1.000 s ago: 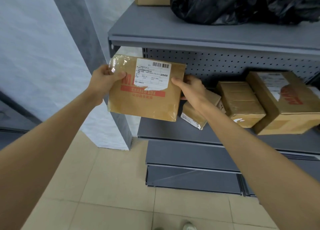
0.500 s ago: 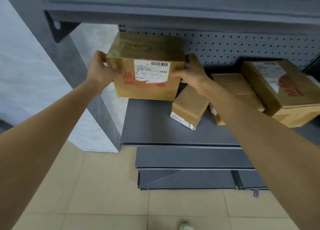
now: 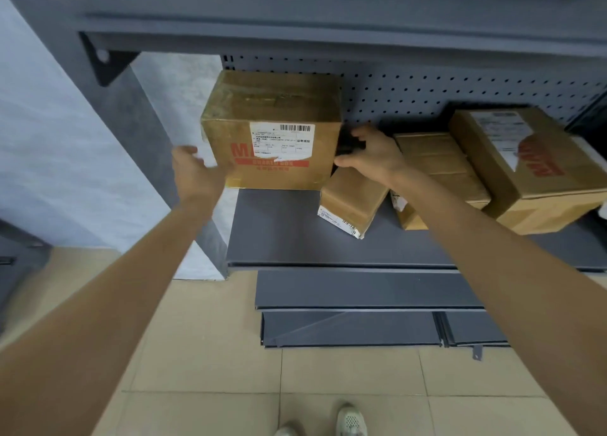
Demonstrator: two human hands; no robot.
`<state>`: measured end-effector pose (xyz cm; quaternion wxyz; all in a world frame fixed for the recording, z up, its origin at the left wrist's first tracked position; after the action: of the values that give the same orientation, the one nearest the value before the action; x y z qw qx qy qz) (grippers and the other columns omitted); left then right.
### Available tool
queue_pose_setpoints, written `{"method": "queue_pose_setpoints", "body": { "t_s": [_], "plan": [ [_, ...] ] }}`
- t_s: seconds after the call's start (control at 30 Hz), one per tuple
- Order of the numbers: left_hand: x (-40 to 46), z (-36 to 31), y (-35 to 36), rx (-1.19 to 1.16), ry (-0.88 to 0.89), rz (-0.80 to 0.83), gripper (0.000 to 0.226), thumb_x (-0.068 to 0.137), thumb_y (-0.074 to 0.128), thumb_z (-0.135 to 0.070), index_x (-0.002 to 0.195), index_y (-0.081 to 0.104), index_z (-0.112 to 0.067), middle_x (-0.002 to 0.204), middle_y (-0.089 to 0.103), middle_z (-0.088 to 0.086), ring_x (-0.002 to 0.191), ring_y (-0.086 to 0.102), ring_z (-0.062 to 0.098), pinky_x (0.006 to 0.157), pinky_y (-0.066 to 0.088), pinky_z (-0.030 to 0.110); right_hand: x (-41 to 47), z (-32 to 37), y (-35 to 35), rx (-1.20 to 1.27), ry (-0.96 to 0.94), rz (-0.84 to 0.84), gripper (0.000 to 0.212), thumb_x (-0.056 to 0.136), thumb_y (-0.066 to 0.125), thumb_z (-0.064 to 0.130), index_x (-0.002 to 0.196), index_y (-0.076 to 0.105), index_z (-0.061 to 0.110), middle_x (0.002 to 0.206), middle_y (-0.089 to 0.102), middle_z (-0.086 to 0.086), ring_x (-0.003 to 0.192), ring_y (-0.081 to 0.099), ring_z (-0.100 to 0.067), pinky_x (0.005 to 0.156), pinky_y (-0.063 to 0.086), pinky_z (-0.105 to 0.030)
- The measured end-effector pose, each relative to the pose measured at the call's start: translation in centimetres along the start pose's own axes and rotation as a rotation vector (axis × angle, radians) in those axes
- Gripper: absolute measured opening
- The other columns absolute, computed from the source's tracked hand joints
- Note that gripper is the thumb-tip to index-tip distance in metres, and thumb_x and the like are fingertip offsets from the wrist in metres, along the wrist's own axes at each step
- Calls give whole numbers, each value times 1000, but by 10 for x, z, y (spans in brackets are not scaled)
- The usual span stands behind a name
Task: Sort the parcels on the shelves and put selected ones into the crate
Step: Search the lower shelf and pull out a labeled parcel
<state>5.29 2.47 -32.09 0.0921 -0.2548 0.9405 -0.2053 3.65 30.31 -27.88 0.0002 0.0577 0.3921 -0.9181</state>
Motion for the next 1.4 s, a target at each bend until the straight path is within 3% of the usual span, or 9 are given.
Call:
{"method": "queue_pose_setpoints", "body": {
  "t_s": [0.17,0.33,0.5,0.73,0.8,0.97,1.1,1.23,1.4],
  "plan": [
    [-69,8,39,135,-50,81,57,81,70,-33,126,45,-9,130,47,12,123,43,32,103,38,44,-28,-22,-13,-25,97,42,74,79,77,35,142,43,17,140,49,-6,122,52,-23,69,43,-16],
    [-98,-14,86,55,10,447,53,87,60,-44,132,49,-19,132,55,-1,125,49,21,100,40,34,-43,-33,-2,-133,126,181,104,69,81,52,151,28,16,157,24,-6,144,23,-23,112,31,-35],
    [-109,-30,106,19,-22,705,43,98,49,-30,139,45,-21,131,57,-3,122,51,17,103,41,35,-55,-42,16,-229,50,127,109,64,84,46,151,25,16,160,10,-3,148,3,-22,118,18,-39],
    [-111,-40,100,57,53,709,32,96,51,-38,119,61,-18,114,67,0,109,61,18,98,47,37,-68,-48,1,-48,-18,57,84,76,75,34,149,37,17,156,29,-2,143,26,-18,106,29,-24],
    [-114,-46,94,37,45,721,30,97,49,-42,111,61,-18,112,67,1,106,60,16,99,47,38,-72,-45,-11,37,4,47,73,79,72,34,145,44,22,144,47,1,123,47,-15,91,36,-19],
    [-126,-65,80,-51,27,787,26,97,48,-43,115,56,-25,97,64,-12,91,57,0,97,47,34,-78,-34,-37,179,55,45,47,80,73,37,125,63,26,109,66,7,93,60,-8,74,44,-18],
    [-131,-86,67,-74,83,833,28,94,50,-49,113,60,-32,103,66,-19,106,57,3,100,44,35,-84,-33,-60,418,139,51,16,86,68,38,94,67,24,96,71,3,93,66,-11,86,54,-31],
    [-137,-107,60,-92,165,899,38,91,50,-56,111,67,-29,104,72,-13,104,63,5,99,45,36,-91,-35,-77,576,199,67,33,90,62,41,112,69,17,105,73,-2,103,67,-15,82,60,-39],
    [-141,-114,59,-151,128,993,47,91,50,-53,129,54,-24,118,69,-2,108,65,17,93,49,35,-95,-36,-87,743,251,59,33,95,57,39,107,68,9,98,74,-12,98,70,-26,75,61,-44]
  ]
}}
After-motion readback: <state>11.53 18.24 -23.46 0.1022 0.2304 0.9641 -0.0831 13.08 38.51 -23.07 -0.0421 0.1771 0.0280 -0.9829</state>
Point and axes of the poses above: each hand's wrist, its own x-axis towards the middle knuckle, its own y-axis out of the palm, z = x × y, the point moved 2 cm from there along x, towards the middle knuckle
